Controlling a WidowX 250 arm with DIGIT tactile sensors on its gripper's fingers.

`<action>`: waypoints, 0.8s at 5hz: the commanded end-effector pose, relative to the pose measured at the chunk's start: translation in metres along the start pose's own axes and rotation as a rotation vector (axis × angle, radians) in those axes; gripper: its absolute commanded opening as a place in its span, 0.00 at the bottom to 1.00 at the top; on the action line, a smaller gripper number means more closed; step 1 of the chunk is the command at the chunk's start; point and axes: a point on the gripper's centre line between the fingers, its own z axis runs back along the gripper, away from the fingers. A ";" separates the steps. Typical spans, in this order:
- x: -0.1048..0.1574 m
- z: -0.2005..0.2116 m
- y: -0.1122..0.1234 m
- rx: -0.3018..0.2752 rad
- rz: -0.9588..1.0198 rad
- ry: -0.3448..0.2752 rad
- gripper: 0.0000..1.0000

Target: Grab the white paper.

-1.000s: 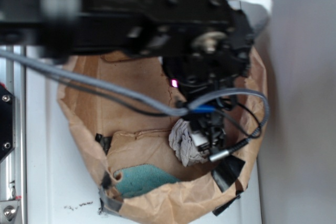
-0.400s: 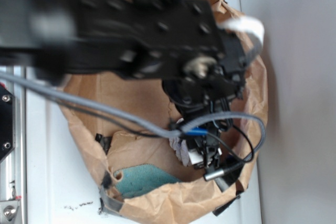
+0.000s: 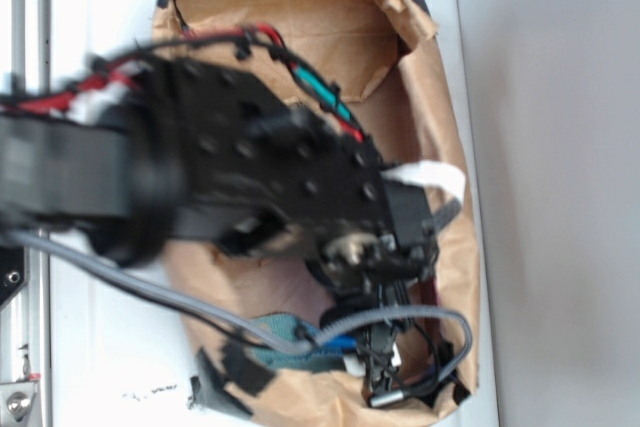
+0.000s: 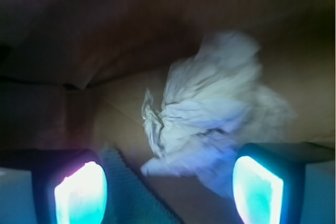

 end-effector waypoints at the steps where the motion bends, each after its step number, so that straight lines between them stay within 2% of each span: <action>1: -0.014 -0.046 0.001 0.074 -0.030 0.014 1.00; 2: -0.009 -0.042 0.009 0.059 0.005 0.002 0.00; 3: -0.009 -0.037 0.014 0.032 0.009 -0.011 0.00; 4: -0.017 -0.021 0.028 -0.035 0.035 -0.061 0.00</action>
